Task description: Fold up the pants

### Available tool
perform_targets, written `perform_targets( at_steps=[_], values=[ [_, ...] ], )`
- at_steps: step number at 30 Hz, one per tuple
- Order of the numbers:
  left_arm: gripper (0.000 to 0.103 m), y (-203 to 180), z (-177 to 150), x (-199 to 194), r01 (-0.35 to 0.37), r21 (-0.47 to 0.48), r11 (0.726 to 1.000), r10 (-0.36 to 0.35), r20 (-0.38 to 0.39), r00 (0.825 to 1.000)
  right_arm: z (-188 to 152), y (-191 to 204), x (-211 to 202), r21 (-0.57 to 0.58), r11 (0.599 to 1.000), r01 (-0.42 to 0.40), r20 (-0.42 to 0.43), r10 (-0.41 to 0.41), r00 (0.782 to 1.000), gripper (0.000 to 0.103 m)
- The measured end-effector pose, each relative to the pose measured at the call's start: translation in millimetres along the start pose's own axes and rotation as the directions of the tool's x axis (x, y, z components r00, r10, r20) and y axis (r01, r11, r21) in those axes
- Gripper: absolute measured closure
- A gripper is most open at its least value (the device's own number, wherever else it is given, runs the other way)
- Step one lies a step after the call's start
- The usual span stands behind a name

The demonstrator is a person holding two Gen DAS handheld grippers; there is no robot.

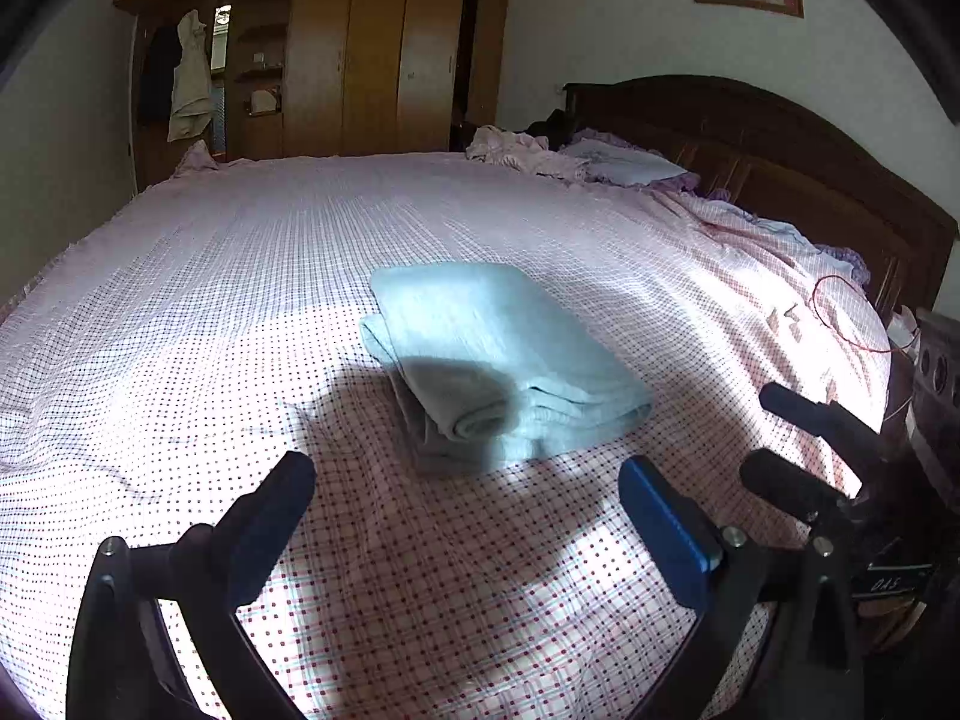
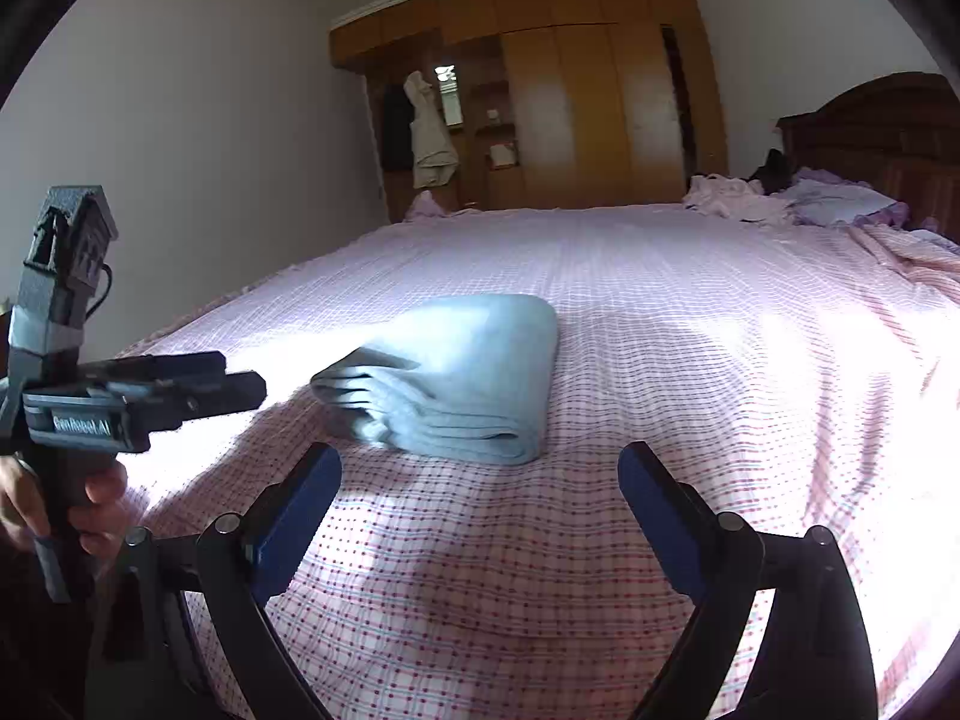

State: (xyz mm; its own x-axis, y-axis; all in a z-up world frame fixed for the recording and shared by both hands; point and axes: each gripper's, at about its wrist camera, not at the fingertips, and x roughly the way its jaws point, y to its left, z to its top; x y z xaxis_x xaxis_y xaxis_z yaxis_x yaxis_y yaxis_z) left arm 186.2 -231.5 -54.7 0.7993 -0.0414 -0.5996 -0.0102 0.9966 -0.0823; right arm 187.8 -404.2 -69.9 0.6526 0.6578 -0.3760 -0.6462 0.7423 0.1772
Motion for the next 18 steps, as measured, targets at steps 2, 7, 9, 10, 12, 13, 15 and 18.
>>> perform_targets(
  at_steps=[2,7,9,10,12,13,15,18],
  values=[
    [0.000,1,-3,3,0.006,-0.020,1.000,-0.006,0.000,1.000,0,-5,1,0.021,1.000,-0.012,0.019,0.011,1.000,0.009],
    [0.000,0,-3,6,-0.004,-0.039,0.999,0.004,0.016,1.000,0,-17,9,0.070,0.998,0.006,-0.009,-0.005,1.000,0.006],
    [0.000,0,-3,7,0.000,-0.048,0.999,0.001,0.016,1.000,0,-19,9,0.080,0.997,0.010,-0.011,-0.009,1.000,0.006],
    [0.000,1,-4,8,0.002,-0.053,0.999,-0.002,0.014,1.000,0,-21,8,0.088,0.996,0.008,-0.007,-0.007,1.000,0.006],
    [0.000,3,-4,9,0.006,-0.054,0.999,-0.005,0.013,1.000,0,-23,7,0.100,0.995,0.001,0.001,-0.001,1.000,0.006],
    [0.000,4,-4,8,0.005,-0.051,0.999,-0.004,0.013,1.000,0,-24,7,0.102,0.995,0.003,0.000,-0.003,1.000,0.006],
    [0.000,2,-5,8,0.006,-0.046,0.999,-0.005,0.016,1.000,-1,-25,7,0.106,0.994,0.008,-0.005,-0.007,1.000,0.006],
    [0.000,1,-5,8,0.012,-0.045,0.999,-0.012,0.014,1.000,-1,-26,7,0.112,0.994,0.006,-0.010,-0.005,1.000,0.006]
  ],
)
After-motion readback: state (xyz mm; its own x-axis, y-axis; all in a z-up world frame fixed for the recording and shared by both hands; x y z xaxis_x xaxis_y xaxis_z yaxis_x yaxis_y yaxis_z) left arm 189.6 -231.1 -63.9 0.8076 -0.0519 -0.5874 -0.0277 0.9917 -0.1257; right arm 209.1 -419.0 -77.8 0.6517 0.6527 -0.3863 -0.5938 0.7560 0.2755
